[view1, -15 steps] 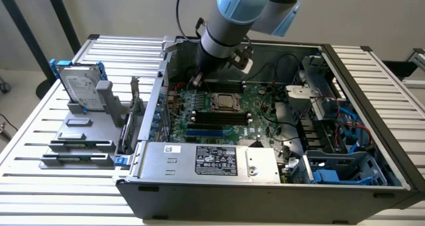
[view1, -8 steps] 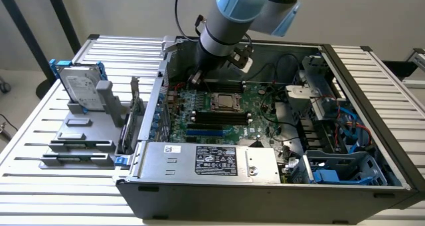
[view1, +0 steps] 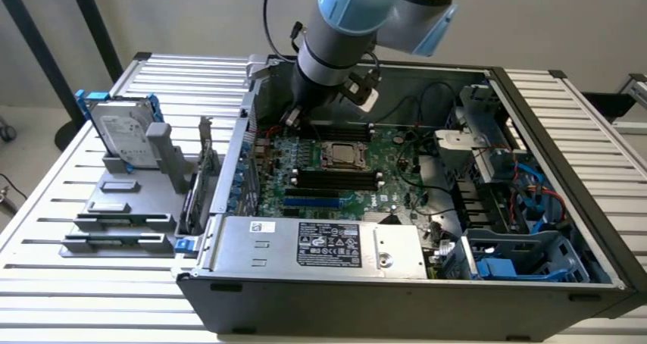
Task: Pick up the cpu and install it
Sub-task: 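Install the first cpu locking lever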
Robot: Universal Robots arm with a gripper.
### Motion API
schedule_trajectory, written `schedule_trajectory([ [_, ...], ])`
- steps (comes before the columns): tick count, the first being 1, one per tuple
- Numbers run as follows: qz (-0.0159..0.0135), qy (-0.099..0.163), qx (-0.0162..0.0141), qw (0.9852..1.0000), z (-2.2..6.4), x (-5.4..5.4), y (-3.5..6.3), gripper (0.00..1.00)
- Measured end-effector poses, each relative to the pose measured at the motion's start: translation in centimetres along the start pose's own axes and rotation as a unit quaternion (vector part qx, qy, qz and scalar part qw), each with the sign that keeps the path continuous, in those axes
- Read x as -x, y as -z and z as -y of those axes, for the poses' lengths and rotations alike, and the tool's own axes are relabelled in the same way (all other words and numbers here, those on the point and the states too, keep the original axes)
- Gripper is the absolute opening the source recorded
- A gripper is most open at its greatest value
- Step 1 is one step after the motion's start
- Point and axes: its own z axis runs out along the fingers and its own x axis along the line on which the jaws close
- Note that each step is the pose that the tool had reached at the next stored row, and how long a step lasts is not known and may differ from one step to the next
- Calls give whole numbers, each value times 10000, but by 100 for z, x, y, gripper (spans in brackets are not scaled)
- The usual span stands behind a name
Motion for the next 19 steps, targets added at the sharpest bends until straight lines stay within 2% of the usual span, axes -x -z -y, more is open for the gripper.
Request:
schedule_trajectory([
  [3,-77,-102,12,9999,11,7,-3,11],
  [6,-178,-229,28,9996,12,7,-3,11],
  [8,-235,-306,40,9992,12,7,-2,11],
  [13,-352,-491,81,9981,20,2,16,11],
  [19,-471,-744,169,9960,25,-2,28,11],
])
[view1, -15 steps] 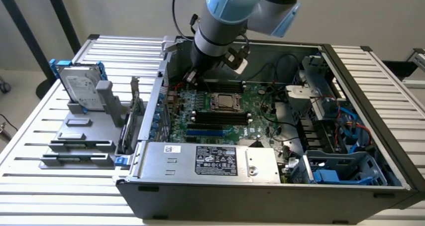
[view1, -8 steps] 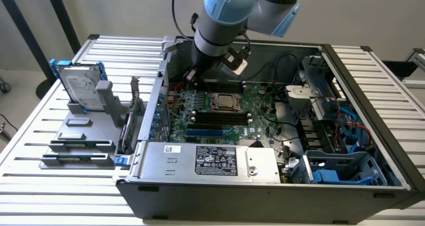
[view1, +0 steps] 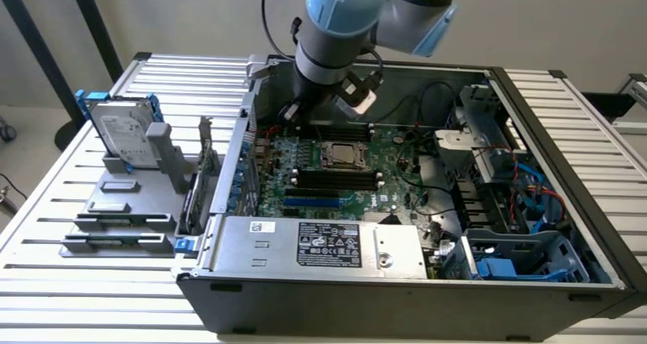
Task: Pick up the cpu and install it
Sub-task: 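Install the first cpu locking lever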
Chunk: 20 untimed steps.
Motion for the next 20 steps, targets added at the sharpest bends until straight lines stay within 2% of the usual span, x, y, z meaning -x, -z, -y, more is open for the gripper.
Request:
schedule_trajectory([
  [2,-39,-80,30,10000,2,-2,5,11],
  [5,-83,-161,65,9998,5,-5,15,11],
  [12,-135,-221,116,9996,-35,-40,24,11],
  [14,-156,-204,144,9996,-60,-60,28,11],
  [16,-197,-169,199,9995,-82,-77,31,11],
  [20,-308,-75,344,9989,-122,-107,32,11],
])
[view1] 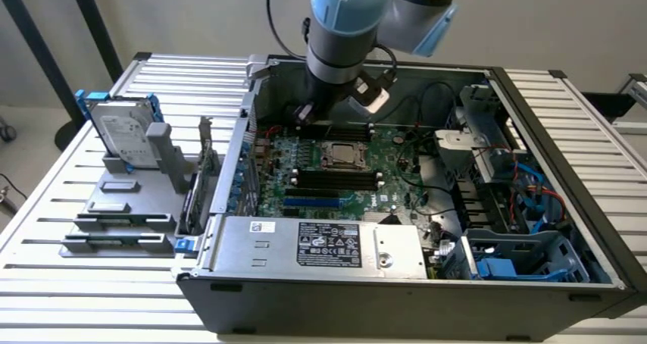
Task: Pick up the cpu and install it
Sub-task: 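Install the first cpu locking lever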
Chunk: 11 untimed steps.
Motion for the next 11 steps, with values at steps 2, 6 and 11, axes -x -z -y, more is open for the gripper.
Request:
schedule_trajectory([
  [2,-24,24,46,10000,-9,-1,-9,11],
  [6,-14,37,98,9999,-25,14,-50,11],
  [11,20,38,142,9999,-49,39,-121,11],
])
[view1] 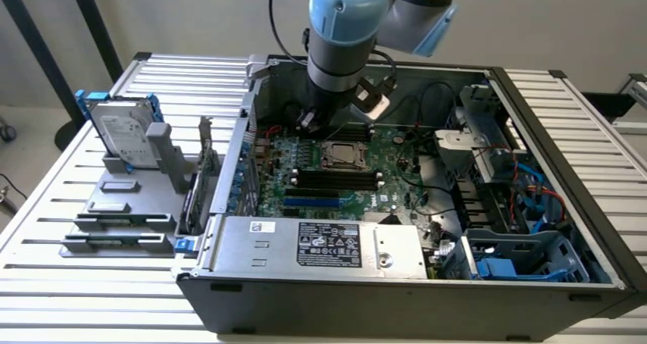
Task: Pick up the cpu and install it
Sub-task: 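Install the first cpu locking lever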
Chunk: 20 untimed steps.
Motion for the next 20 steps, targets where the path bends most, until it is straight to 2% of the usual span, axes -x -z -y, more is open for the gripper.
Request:
schedule_trajectory([
  [4,72,3,74,9999,-2,0,-44,11],
  [6,98,9,113,9999,5,-9,-67,11],
  [10,161,27,223,9996,16,-23,-101,11],
  [12,182,36,269,9995,16,-24,-120,11],
  [14,194,42,299,9994,13,-21,-141,11],
  [20,222,52,352,9991,9,-19,-203,11],
])
